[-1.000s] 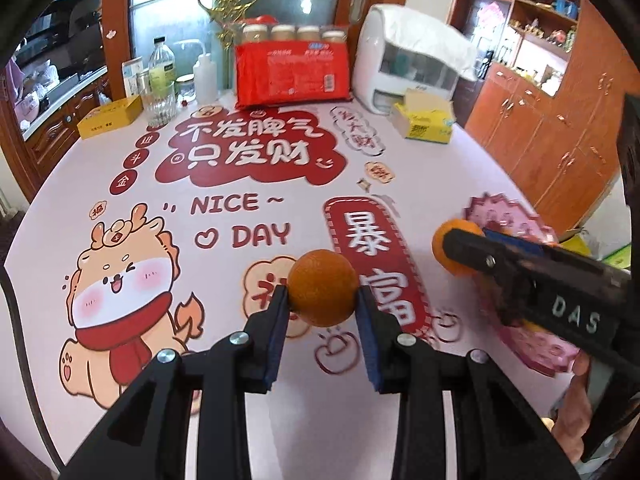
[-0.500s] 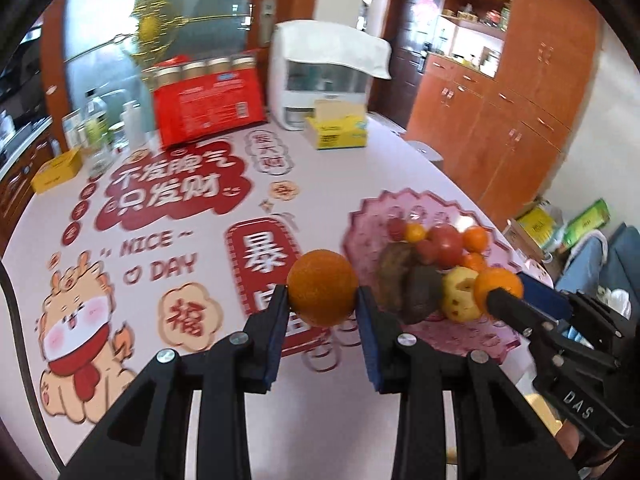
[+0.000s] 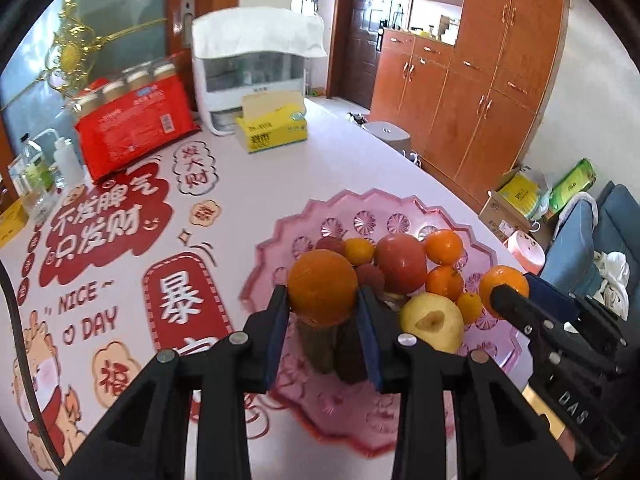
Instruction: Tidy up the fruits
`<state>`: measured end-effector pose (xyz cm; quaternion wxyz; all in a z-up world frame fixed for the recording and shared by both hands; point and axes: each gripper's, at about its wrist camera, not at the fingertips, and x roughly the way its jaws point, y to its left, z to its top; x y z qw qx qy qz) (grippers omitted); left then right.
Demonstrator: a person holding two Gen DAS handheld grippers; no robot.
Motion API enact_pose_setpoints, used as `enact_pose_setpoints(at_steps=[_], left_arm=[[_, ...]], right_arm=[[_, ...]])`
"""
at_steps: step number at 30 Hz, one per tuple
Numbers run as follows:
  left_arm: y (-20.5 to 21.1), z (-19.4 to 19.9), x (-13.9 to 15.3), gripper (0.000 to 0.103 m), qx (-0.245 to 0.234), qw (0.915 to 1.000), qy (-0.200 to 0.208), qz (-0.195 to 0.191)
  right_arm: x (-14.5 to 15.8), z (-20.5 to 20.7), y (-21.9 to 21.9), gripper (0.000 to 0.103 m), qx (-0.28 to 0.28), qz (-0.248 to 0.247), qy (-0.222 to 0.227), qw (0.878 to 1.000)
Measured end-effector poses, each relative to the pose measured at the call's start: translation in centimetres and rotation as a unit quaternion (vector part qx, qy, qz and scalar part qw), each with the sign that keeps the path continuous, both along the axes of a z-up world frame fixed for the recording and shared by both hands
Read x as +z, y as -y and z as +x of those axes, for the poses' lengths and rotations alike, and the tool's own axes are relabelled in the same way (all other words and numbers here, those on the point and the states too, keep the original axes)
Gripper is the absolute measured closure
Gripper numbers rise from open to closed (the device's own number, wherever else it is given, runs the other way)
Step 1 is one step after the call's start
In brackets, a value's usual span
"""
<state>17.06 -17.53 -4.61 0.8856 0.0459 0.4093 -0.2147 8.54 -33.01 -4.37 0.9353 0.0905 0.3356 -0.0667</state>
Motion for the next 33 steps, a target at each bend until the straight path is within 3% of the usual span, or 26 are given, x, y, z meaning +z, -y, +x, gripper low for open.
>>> enact_pose_setpoints(at_steps=[14,15,17,19,26,33], left_arm=[[2.2,2.4,-4.8,0.067,-0.007,0.9986,-0.049,0.02],[2.3,2.3,-4.8,0.06,-0.011,0.9985,-0.049,0.019],[2.3,2.0,-4.7,0.038,-0.007,0.9987,-0.042,0.027],[2.0,1.6,-4.4,0.026,0.009,0.999,-0.019,0.04],[-0.4,0.9,-3.3,0.013,0.029,0.9991,-0.021,0.023],[-2.7,-1.7,-1.8,0.004,0.063,0.9974,0.004,0.036]], right_arm=[[-3.8,3.3,0.3,0.06,-0.031,-0.029,-0.052,0.998],[-4.0,3.4,0.3,0.058,-0.033,-0.031,-0.055,0.997],[-4.0,3.5,0.1,0.054,-0.031,-0.031,-0.055,0.998],[-3.8,3.3,-0.1,0.052,-0.031,-0.034,-0.05,0.998],[-2.6,2.5,-0.6,0.047,-0.032,-0.035,-0.03,0.998],[-1.2,0.9,-2.3,0.047,-0.026,-0.044,-0.017,0.999]])
